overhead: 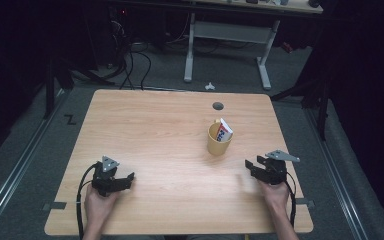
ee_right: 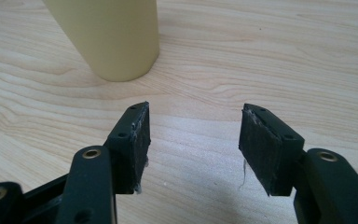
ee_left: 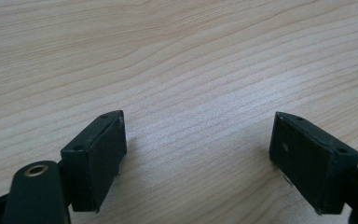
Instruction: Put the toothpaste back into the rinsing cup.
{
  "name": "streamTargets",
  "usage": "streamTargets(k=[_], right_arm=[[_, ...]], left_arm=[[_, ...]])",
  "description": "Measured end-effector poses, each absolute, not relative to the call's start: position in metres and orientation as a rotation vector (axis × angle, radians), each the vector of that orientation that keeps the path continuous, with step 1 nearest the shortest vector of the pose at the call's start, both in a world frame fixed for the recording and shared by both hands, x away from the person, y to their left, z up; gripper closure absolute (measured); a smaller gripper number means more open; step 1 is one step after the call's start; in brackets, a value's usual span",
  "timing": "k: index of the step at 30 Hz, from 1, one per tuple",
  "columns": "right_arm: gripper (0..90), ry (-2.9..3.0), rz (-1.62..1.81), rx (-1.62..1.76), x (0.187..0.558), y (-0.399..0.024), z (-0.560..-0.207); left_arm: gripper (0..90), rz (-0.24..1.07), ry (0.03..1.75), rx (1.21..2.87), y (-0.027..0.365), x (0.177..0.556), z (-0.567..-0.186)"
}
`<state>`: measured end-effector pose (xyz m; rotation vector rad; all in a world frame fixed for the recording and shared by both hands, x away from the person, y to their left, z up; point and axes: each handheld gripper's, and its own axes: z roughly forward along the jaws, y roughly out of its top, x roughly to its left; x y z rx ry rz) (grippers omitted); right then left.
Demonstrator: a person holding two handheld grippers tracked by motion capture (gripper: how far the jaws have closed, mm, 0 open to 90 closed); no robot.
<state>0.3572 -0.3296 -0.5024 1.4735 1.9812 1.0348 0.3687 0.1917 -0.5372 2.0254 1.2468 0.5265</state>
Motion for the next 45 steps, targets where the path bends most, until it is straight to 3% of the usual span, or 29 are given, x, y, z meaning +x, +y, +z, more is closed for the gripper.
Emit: streamTargets(k=[45], right_arm=[[41.5, 2.034, 0.87, 1.508, 0.37, -0.321, -0.526]], left_arm=[[19.2, 0.526, 1.247, 2.025, 0.192, 0.369, -0.537]])
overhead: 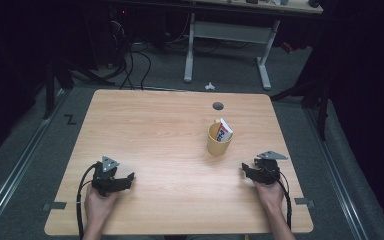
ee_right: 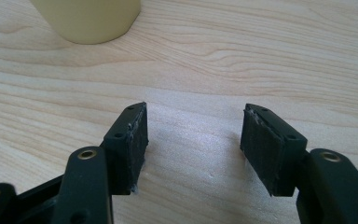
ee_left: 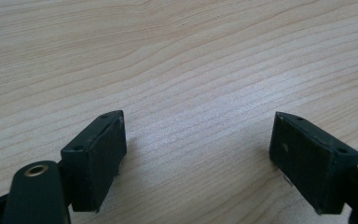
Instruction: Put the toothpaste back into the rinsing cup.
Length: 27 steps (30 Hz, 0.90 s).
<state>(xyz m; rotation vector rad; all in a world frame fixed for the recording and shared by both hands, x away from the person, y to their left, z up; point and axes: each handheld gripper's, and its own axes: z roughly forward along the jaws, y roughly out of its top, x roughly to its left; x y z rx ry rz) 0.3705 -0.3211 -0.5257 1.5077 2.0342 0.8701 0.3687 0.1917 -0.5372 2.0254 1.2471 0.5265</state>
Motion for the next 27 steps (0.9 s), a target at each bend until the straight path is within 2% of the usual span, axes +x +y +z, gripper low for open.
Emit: streamTargets(k=[27], right_arm=[[37.1, 2.02, 0.853, 1.49, 0.3684, -0.3189, -0.5302]], left_arm=[[19.2, 0.527, 1.247, 2.027, 0.1917, 0.3685, -0.5371]])
